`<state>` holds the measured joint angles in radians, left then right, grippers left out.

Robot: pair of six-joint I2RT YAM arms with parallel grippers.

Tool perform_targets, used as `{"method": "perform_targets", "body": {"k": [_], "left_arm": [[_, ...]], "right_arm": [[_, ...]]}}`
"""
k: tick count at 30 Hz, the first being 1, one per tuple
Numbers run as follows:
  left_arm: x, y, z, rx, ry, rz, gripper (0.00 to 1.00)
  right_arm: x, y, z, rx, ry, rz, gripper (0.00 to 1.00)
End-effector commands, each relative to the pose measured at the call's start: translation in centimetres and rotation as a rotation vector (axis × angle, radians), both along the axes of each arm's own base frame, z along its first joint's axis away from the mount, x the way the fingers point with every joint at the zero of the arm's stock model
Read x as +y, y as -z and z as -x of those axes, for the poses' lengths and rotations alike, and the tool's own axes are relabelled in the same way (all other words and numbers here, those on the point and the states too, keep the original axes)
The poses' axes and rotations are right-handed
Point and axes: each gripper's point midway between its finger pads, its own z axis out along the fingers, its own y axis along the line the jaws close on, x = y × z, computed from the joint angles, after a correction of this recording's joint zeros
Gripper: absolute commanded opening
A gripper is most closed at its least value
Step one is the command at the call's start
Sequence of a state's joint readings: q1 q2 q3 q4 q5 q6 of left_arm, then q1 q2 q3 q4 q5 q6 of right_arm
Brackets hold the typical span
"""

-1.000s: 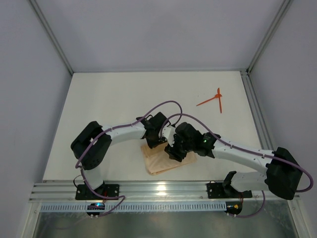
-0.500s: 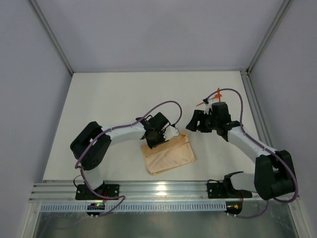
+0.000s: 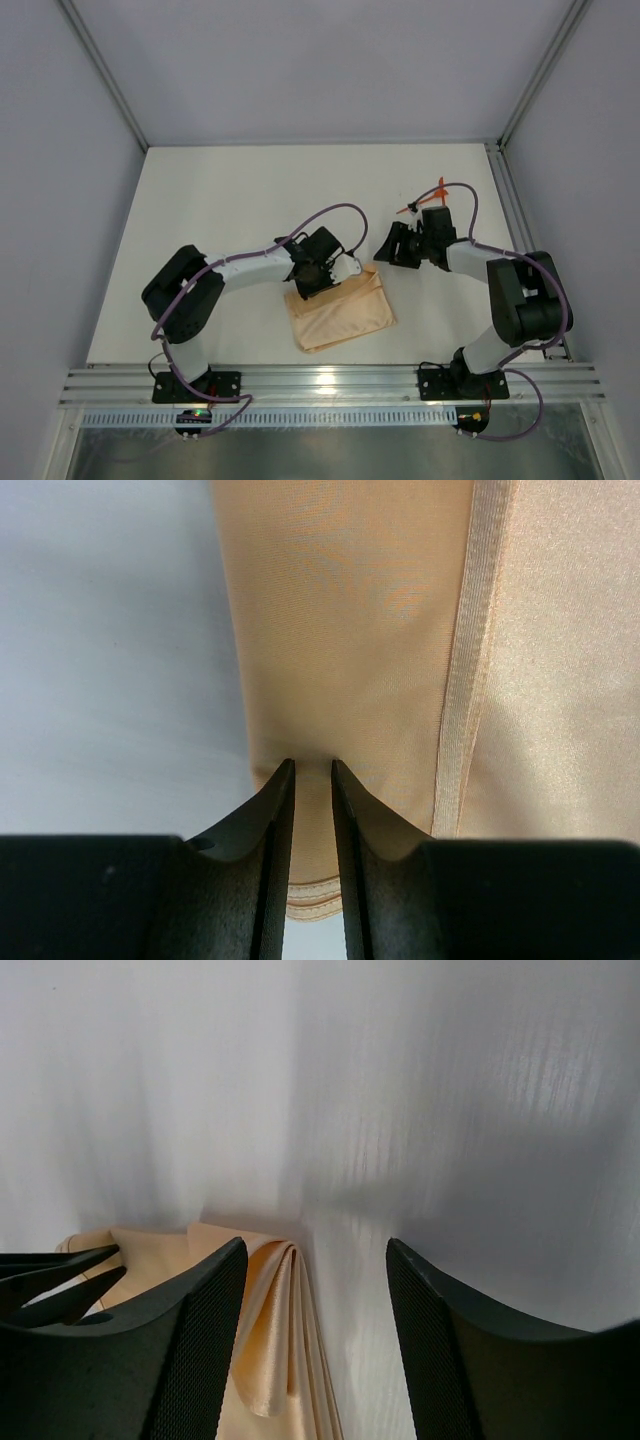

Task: Fold the napkin into a case and place the utensils inside
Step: Smooth out the 2/3-rectangle-folded napkin at the center of the board.

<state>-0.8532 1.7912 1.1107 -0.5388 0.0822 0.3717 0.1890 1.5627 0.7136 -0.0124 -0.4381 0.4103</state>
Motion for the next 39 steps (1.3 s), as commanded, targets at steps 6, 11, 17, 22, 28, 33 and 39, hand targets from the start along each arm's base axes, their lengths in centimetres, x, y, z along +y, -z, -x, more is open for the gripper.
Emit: {"method": "perform_targets", "body": {"k": [6, 11, 17, 22, 28, 33, 39], "left_arm": [[2.7, 3.5, 1.8, 0.071, -0.003, -0.117, 0.23], [2.6, 3.5, 1.7, 0.069, -0.002, -0.118, 0.23], [2.7, 3.3, 1.7, 0.066, -0.003, -0.121, 0.23], [2.3, 2.6, 1.6, 0.061, -0.001, -0.095, 0.23], [1.8, 1.9, 2.1, 0.087, -0.001, -0.066, 0.23], [1.5, 1.4, 2.0, 0.086, -0.008, -0.043, 0.23], [1.3, -0.1, 1.2, 0.086, -0.042, 0.011, 0.26]], "right_arm": [[1.9, 0.7, 2.1, 0.009, -0.098, -0.132, 0.59], [1.1, 2.3, 5.0, 0.053, -0.127, -0.092, 0.59], [-0.3, 2.2, 4.9, 0.063, -0.054, -0.020, 0.57], [-0.2, 4.2, 6.3, 0.174, -0.039, -0.031, 0.52], [0.1, 4.7, 6.9, 0.200, -0.041, -0.028, 0.40], [1.0, 5.0, 7.0, 0.210, -0.073, -0.023, 0.23], [1.4, 5.0, 7.3, 0.211, -0.090, -0.028, 0.11]]}}
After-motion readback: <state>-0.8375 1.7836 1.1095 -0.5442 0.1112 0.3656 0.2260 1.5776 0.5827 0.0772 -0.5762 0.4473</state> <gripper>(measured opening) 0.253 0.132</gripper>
